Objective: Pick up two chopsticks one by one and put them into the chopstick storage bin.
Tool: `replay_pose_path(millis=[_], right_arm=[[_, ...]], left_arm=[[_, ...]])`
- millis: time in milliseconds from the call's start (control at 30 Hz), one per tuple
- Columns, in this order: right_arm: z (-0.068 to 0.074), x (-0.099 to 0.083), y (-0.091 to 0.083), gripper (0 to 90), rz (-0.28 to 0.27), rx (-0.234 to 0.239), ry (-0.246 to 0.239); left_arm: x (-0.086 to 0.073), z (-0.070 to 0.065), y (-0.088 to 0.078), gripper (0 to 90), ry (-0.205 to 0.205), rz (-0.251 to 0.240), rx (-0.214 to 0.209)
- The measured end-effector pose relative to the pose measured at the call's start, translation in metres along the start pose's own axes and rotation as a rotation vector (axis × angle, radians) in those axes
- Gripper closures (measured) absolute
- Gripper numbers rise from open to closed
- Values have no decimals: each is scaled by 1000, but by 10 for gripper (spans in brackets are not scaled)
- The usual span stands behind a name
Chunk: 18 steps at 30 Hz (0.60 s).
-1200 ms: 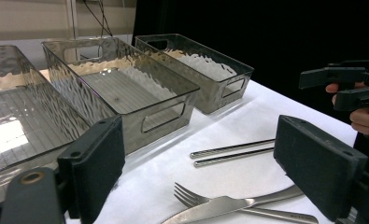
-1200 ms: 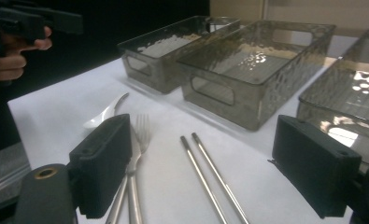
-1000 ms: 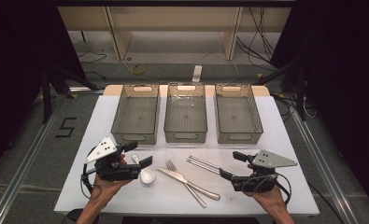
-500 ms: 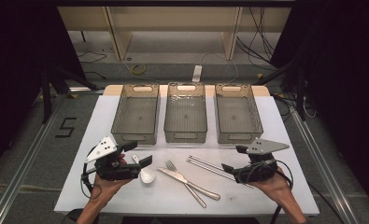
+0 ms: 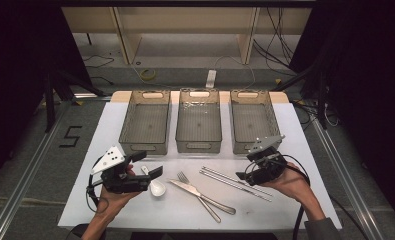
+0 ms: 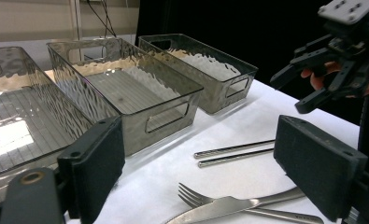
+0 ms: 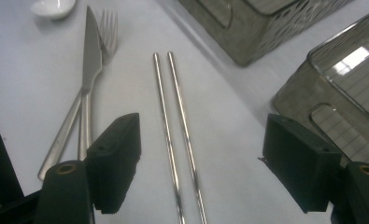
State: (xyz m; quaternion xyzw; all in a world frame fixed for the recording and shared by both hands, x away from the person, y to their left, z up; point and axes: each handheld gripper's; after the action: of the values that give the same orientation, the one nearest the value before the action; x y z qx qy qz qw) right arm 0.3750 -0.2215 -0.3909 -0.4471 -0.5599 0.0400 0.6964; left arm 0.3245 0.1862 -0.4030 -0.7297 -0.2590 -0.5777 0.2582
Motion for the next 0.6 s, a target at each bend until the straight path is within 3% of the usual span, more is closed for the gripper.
replay_pose_path(millis=[200,300,600], right_arm=[[-7,4,10,355,76,-18,-21],[-10,4,17,399,108,0,-19],[-10,-1,44,546,287,33,-55]], left_arm=[[0,0,0,159,2,1,-2],[0,0,0,159,1,-1,-2],[0,1,0,159,-5,1,-2]])
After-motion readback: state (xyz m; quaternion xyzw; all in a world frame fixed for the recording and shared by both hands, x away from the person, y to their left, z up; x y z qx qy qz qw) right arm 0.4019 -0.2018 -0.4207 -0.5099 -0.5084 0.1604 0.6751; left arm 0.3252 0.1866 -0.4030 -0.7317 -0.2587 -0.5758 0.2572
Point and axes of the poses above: each handheld gripper's, and its own axes: y roughly forward along the jaws, x roughly out of its top, z roughly to its left, and after that the axes turned 11 degrees about -z, right-handed
